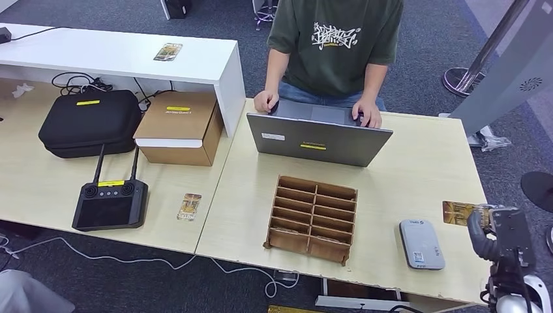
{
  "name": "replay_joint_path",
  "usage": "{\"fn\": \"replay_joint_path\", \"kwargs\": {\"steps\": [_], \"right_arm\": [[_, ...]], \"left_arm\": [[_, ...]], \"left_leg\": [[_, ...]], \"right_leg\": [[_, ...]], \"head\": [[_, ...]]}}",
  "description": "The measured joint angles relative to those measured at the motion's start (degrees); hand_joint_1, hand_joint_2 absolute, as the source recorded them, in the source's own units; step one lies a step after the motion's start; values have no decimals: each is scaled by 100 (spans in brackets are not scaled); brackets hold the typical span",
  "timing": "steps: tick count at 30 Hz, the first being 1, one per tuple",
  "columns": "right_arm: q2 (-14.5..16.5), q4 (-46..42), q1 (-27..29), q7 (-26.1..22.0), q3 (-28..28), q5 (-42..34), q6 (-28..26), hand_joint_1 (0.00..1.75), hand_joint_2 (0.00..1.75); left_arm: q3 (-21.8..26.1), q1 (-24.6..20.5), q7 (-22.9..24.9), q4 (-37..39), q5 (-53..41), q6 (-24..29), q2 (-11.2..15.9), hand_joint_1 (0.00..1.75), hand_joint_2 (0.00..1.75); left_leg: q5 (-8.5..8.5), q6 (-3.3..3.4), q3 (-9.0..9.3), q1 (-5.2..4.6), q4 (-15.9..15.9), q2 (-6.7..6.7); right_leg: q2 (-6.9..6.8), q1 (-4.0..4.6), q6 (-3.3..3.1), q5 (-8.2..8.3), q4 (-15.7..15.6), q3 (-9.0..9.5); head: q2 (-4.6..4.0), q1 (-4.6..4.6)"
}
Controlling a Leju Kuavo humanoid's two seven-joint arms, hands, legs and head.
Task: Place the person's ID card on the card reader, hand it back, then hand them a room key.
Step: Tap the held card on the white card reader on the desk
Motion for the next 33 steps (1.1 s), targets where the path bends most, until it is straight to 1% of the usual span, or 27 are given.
{"fn": "replay_joint_path", "kwargs": {"steps": [10, 26, 29, 33], "right_arm": [[19, 1, 128, -56, -204, 13, 79, 175, 175], [54, 86, 178, -78, -214, 210, 107, 175, 175], [93, 314, 155, -83, -211, 324, 108, 175, 175], [164, 1054, -107, -143, -122, 426, 130, 175, 175]], "left_arm": [[0, -3, -1, 0, -25, -15, 0, 0, 0], [0, -3, 14, 0, -45, -51, 11, 0, 0], [0, -3, 17, 0, -50, -54, 10, 0, 0], [0, 0, -25, 0, 4, -33, 11, 0, 0]], "left_leg": [[-1, 0, -1, 0, 0, 0], [-1, 0, 0, 0, 0, 1], [0, 0, -1, 0, 0, 1], [0, 0, -2, 0, 0, -1]], "right_leg": [[0, 0, 0, 0, 0, 0], [1, 0, 0, 0, 0, 0], [0, 0, 0, 0, 0, 1], [-1, 0, 0, 0, 0, 1]], "head": [[0, 0], [0, -1], [0, 0], [0, 0]]}}
